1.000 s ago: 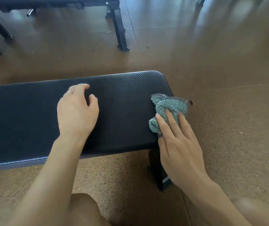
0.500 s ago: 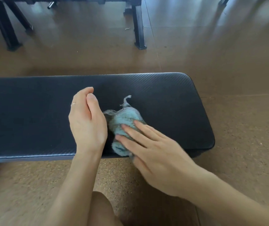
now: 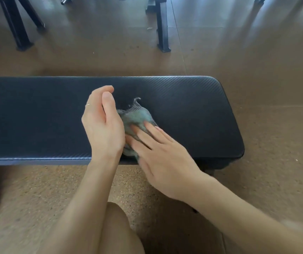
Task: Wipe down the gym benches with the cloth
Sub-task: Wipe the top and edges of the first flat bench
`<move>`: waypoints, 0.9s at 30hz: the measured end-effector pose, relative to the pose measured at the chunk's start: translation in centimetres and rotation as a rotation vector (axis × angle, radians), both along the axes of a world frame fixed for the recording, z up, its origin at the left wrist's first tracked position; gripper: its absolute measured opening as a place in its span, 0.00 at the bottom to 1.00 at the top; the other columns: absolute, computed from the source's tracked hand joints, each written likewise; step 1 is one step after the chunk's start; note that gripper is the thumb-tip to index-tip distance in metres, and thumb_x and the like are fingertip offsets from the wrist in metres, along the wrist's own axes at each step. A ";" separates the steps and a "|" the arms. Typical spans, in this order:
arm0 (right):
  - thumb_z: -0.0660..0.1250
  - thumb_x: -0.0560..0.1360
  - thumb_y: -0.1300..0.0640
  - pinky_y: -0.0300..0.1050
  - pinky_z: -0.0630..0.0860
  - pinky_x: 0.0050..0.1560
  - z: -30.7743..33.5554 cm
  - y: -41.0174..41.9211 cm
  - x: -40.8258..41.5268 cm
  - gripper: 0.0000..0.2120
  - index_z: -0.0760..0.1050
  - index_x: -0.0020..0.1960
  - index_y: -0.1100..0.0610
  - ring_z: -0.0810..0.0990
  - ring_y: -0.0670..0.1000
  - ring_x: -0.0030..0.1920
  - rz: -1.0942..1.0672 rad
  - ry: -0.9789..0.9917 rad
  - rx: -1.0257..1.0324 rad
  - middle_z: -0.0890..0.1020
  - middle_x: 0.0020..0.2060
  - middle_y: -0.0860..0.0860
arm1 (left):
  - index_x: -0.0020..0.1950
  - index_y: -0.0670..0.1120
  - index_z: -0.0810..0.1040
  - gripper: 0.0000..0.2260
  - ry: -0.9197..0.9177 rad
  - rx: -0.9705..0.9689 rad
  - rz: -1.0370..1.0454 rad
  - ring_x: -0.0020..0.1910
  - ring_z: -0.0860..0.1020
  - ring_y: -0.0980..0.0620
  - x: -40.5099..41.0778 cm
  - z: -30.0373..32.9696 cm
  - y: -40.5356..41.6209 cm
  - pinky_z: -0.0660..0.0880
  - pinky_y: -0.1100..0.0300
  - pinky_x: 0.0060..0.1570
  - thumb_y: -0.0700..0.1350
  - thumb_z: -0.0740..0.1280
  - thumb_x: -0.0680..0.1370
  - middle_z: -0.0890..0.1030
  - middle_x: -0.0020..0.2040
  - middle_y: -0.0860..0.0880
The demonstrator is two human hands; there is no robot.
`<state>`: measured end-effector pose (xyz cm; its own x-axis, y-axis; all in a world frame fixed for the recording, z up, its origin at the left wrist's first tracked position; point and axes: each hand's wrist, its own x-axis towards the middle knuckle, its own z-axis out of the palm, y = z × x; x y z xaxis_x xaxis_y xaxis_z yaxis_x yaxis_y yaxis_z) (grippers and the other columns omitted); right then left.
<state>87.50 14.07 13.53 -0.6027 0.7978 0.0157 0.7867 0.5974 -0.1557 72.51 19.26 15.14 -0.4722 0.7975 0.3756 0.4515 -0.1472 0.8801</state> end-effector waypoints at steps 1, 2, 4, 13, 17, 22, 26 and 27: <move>0.47 0.83 0.49 0.56 0.58 0.81 0.1 -1.3 1.4 0.29 0.58 0.83 0.52 0.57 0.57 0.82 -0.025 -0.013 0.018 0.63 0.81 0.53 | 0.62 0.47 0.80 0.16 0.022 0.007 -0.023 0.61 0.77 0.60 -0.3 0.5 -0.3 0.72 0.59 0.64 0.48 0.54 0.85 0.82 0.58 0.56; 0.48 0.84 0.49 0.56 0.59 0.80 -0.1 -2.1 3.1 0.28 0.57 0.83 0.51 0.57 0.56 0.82 -0.058 -0.038 0.050 0.61 0.82 0.52 | 0.63 0.47 0.79 0.16 0.056 0.005 -0.050 0.61 0.77 0.61 -0.6 0.8 -0.7 0.72 0.62 0.63 0.48 0.54 0.85 0.82 0.58 0.56; 0.49 0.85 0.48 0.57 0.62 0.80 -0.3 -2.9 6.2 0.27 0.55 0.83 0.50 0.56 0.55 0.83 -0.141 -0.070 0.086 0.60 0.82 0.51 | 0.65 0.48 0.78 0.17 0.151 -0.019 -0.092 0.62 0.76 0.61 -1.9 0.8 -1.8 0.70 0.64 0.63 0.49 0.53 0.86 0.81 0.60 0.57; 0.54 0.84 0.51 0.61 0.60 0.80 -0.9 -2.2 0.9 0.28 0.58 0.83 0.56 0.58 0.61 0.82 0.018 -0.021 0.140 0.62 0.81 0.56 | 0.64 0.44 0.78 0.19 0.590 -0.001 0.154 0.69 0.74 0.50 -7.9 -3.2 -3.9 0.57 0.44 0.77 0.44 0.49 0.85 0.80 0.63 0.48; 0.54 0.81 0.56 0.60 0.55 0.81 -1.5 -0.2 -5.8 0.29 0.60 0.82 0.56 0.59 0.64 0.80 0.257 -0.027 0.169 0.64 0.80 0.57 | 0.63 0.44 0.78 0.18 0.618 0.084 0.253 0.67 0.75 0.51 -9.9 -2.8 -2.7 0.57 0.46 0.77 0.42 0.49 0.86 0.81 0.61 0.48; 0.53 0.77 0.58 0.55 0.55 0.80 -0.8 0.6 -6.6 0.32 0.62 0.81 0.55 0.62 0.63 0.79 0.275 -0.041 0.184 0.66 0.79 0.56 | 0.63 0.43 0.78 0.19 0.479 0.102 0.299 0.63 0.76 0.51 -10.3 -2.7 -2.5 0.60 0.44 0.75 0.41 0.49 0.86 0.81 0.60 0.48; 0.62 0.76 0.63 0.56 0.59 0.79 -1.0 -0.5 1.7 0.34 0.62 0.82 0.55 0.66 0.62 0.78 0.164 -0.122 0.293 0.66 0.79 0.57 | 0.63 0.43 0.79 0.20 0.472 0.110 0.277 0.64 0.76 0.53 -9.9 -2.9 -2.9 0.57 0.49 0.77 0.43 0.48 0.86 0.81 0.60 0.48; 0.64 0.76 0.65 0.58 0.61 0.79 -1.2 -0.9 4.2 0.35 0.60 0.82 0.55 0.65 0.62 0.79 0.138 -0.140 0.306 0.64 0.80 0.57 | 0.62 0.43 0.79 0.20 0.471 0.115 0.282 0.63 0.77 0.53 -9.9 -3.0 -2.9 0.58 0.48 0.77 0.44 0.48 0.86 0.82 0.60 0.48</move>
<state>91.66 13.16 12.37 -0.7178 0.6797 0.1511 0.6963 0.7019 0.1500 62.62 16.31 12.11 -0.4213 0.6061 0.6747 0.8275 -0.0475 0.5594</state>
